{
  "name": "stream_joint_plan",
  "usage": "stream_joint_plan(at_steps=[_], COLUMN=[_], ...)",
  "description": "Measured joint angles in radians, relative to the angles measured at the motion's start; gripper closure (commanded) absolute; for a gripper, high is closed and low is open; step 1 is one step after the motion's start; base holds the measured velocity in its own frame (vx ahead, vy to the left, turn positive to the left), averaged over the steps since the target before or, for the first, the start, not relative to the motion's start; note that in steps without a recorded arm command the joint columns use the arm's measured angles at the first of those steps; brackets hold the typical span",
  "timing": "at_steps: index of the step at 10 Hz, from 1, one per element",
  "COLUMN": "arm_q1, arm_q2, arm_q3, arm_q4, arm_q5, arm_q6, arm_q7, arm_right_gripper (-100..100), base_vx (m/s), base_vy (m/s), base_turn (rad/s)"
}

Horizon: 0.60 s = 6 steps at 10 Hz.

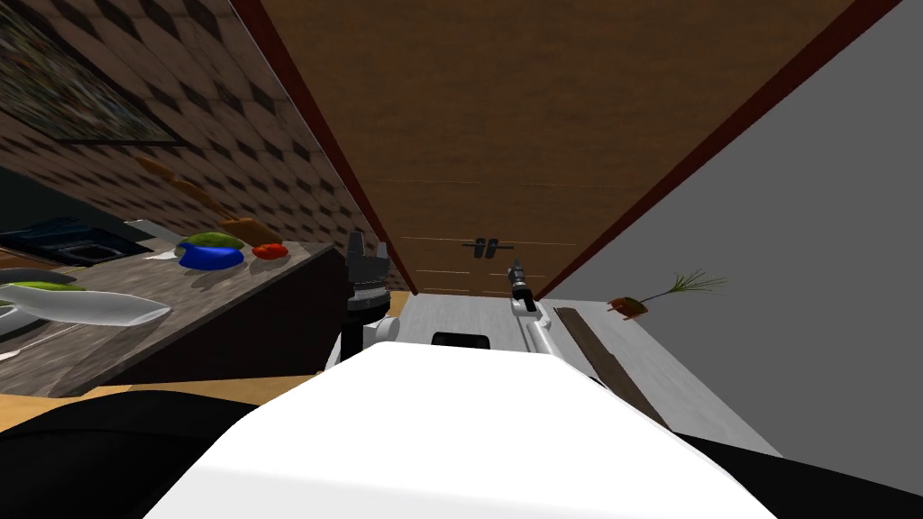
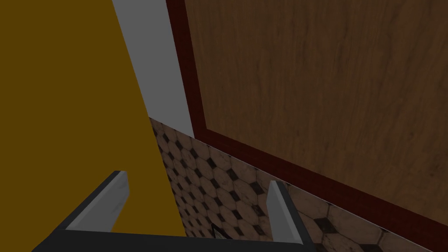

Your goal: Pull the door open

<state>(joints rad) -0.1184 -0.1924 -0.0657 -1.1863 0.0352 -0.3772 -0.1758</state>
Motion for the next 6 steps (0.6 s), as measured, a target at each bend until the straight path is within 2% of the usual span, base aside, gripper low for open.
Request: stream_joint_plan(at_steps=[2, 6], arm_q1=[-0.028, -0.064], arm_q2=[-0.008, -0.017], arm_q3=[-0.005, -0.012], arm_q4=[0.059, 0.134], arm_q5=[-0.003, -0.008], arm_q6=[0.003, 0.019], arm_q7=[-0.014, -0.036], arm_right_gripper=[-100, -100], base_vx=[0.1, 0.087], base_vy=[-0.014, -0.016], base_turn=[0.081, 0.064])
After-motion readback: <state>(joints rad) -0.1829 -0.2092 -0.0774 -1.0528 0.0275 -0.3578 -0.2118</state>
